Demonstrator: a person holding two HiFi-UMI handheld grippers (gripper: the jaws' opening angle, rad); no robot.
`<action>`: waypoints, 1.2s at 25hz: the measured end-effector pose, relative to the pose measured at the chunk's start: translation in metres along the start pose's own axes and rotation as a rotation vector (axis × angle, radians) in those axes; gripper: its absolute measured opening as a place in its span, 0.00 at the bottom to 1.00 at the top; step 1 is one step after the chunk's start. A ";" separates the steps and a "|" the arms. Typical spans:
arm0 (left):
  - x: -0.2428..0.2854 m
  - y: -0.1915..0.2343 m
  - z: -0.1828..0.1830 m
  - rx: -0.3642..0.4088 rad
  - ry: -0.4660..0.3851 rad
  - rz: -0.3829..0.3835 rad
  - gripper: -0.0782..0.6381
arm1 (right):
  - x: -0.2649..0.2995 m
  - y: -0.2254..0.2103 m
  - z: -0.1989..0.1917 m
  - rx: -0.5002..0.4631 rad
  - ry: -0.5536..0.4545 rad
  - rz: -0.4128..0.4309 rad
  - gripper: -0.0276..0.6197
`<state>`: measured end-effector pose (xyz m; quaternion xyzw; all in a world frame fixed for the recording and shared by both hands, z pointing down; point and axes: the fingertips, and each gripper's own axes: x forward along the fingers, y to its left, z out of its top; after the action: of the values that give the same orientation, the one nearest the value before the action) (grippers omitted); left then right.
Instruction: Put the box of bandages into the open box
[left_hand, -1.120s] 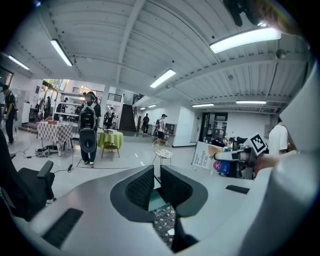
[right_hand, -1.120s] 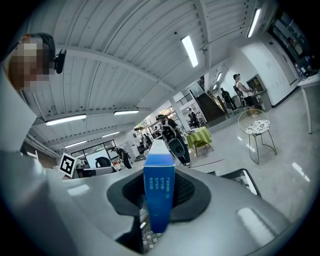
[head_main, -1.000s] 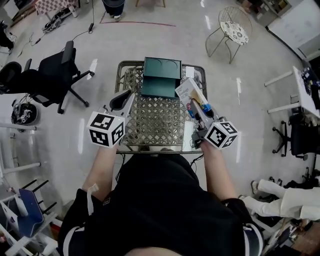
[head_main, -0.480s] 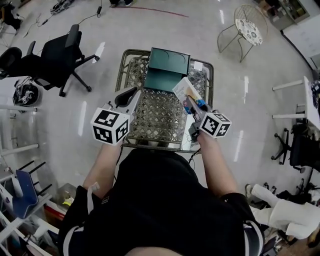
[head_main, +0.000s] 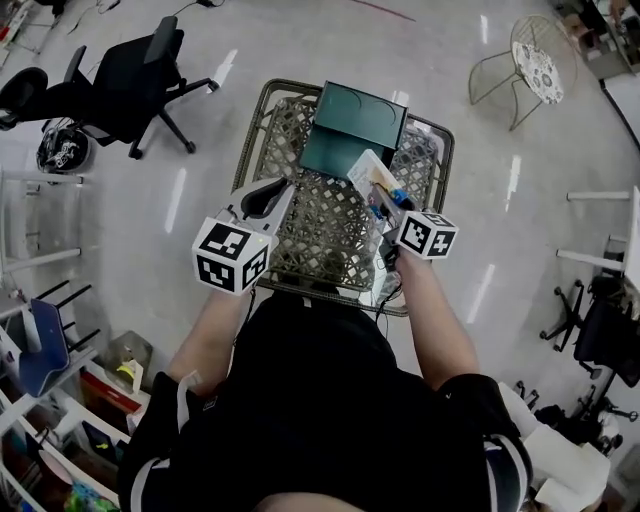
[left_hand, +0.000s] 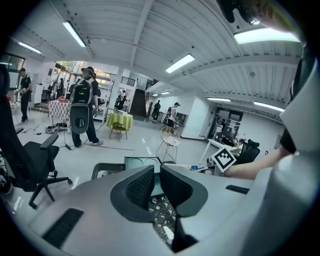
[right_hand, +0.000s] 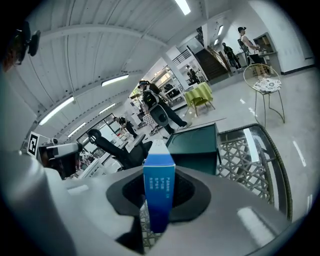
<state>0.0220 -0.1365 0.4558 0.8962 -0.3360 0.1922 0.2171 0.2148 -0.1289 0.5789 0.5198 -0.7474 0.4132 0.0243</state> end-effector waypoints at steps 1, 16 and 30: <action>0.002 0.002 -0.002 -0.004 0.005 0.007 0.17 | 0.007 -0.004 -0.001 -0.005 0.014 0.002 0.18; 0.034 0.034 -0.043 -0.107 0.072 0.039 0.17 | 0.116 -0.032 -0.023 -0.108 0.262 -0.027 0.18; 0.032 0.049 -0.058 -0.147 0.083 0.035 0.16 | 0.147 -0.041 -0.042 -0.179 0.386 -0.129 0.26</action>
<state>-0.0008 -0.1557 0.5322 0.8629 -0.3556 0.2077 0.2928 0.1630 -0.2184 0.6992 0.4736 -0.7278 0.4344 0.2393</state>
